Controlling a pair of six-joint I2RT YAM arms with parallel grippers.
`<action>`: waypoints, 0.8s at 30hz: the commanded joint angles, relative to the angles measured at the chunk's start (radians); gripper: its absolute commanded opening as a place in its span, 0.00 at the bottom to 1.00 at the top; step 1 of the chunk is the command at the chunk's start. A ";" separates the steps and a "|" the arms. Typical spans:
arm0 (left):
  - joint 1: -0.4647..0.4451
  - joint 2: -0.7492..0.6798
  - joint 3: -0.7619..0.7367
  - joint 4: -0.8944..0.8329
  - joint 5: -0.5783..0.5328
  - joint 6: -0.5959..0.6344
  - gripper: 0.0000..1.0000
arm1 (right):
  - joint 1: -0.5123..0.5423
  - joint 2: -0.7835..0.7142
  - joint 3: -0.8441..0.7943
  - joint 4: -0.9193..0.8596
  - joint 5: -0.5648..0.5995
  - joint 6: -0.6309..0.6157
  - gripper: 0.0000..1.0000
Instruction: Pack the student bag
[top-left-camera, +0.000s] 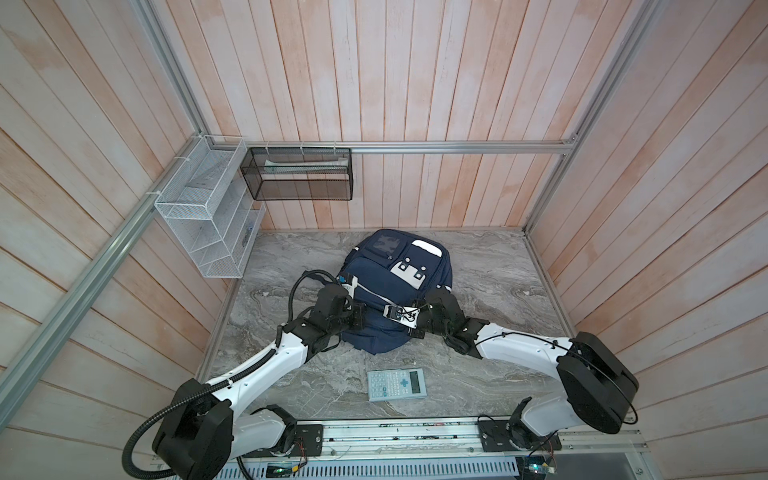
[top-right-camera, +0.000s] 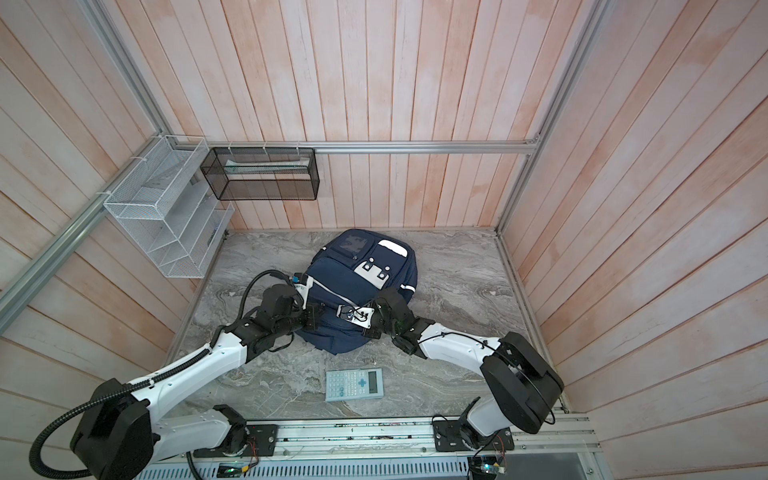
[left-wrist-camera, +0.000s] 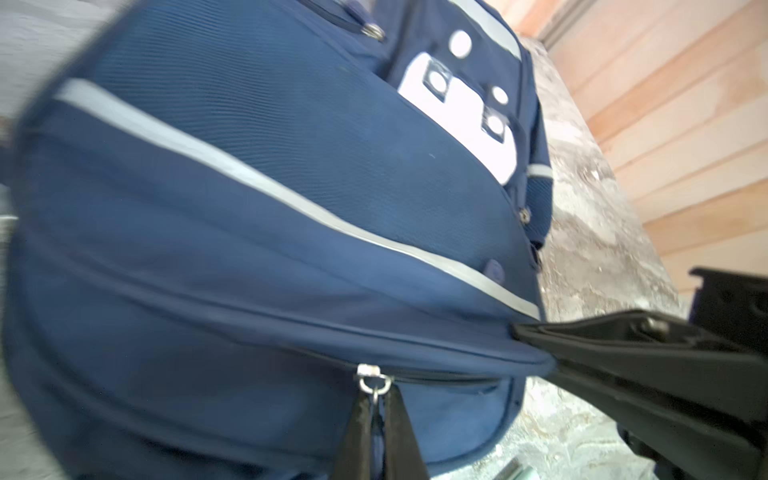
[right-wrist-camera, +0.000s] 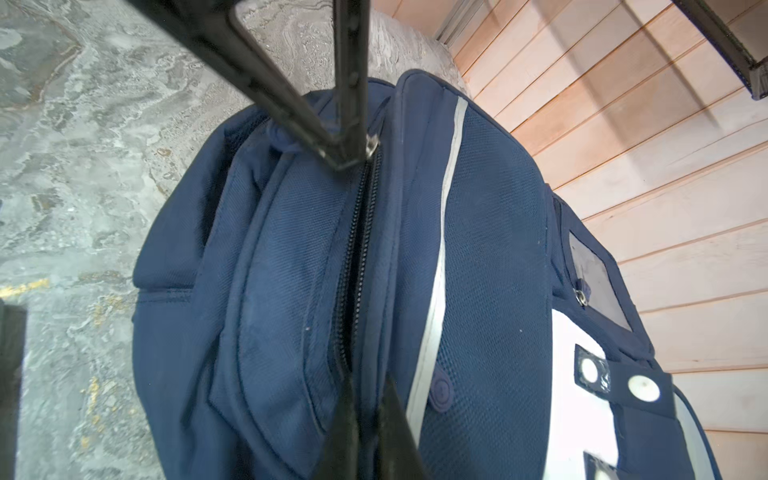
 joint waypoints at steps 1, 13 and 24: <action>0.128 -0.022 0.031 -0.036 -0.095 0.008 0.00 | -0.033 -0.009 -0.016 -0.084 0.017 -0.001 0.00; 0.098 -0.068 -0.070 0.024 0.072 -0.050 0.00 | -0.184 -0.004 0.011 -0.022 0.195 0.118 0.14; -0.163 -0.053 -0.068 0.155 0.116 -0.202 0.00 | -0.042 -0.213 -0.025 -0.052 0.012 0.273 0.68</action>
